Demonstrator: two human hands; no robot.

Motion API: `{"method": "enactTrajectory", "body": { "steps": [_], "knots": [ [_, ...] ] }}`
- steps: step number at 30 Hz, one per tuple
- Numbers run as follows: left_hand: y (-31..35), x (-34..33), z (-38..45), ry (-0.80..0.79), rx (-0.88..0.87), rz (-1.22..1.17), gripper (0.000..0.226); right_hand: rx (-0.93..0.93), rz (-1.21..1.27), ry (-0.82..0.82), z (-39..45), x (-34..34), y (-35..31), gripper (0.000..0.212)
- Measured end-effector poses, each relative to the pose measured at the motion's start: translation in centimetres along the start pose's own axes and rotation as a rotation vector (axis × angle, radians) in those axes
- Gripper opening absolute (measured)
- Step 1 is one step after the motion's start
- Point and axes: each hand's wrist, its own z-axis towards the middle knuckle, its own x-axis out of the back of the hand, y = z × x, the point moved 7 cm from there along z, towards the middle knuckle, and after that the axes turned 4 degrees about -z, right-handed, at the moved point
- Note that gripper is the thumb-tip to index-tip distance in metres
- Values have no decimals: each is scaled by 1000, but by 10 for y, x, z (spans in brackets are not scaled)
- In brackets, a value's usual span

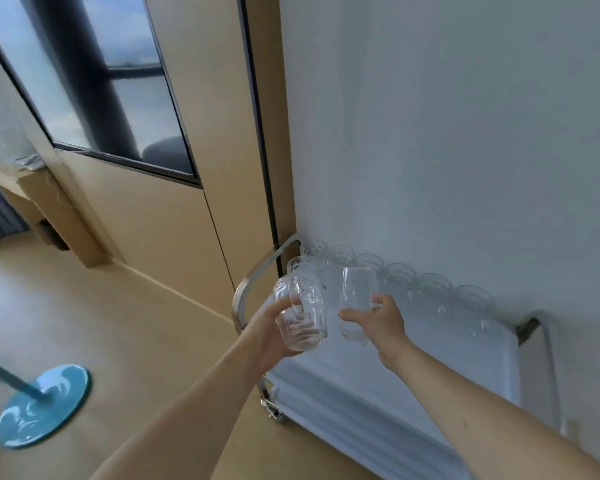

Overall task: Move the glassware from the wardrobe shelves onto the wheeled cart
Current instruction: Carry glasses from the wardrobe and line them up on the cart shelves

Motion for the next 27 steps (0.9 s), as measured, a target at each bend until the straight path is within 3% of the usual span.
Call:
{"method": "enactTrajectory", "body": {
  "steps": [4,7,11,15,27],
  "knots": [
    [-2,3,34,62,35,104,95,-78,19,108,5,17,28,94],
    [-9,-6,56,67,57,249,112,-140,42,186,3,30,53,97],
    [-30,-24,86,80,73,386,107,-224,70,285,-2,59,85,93],
    [-50,-49,115,33,45,602,119,-266,105,340,6,88,109,94],
    [-103,-107,189,-22,-100,1260,122,-244,108,442,48,151,160,90]
  ]
}}
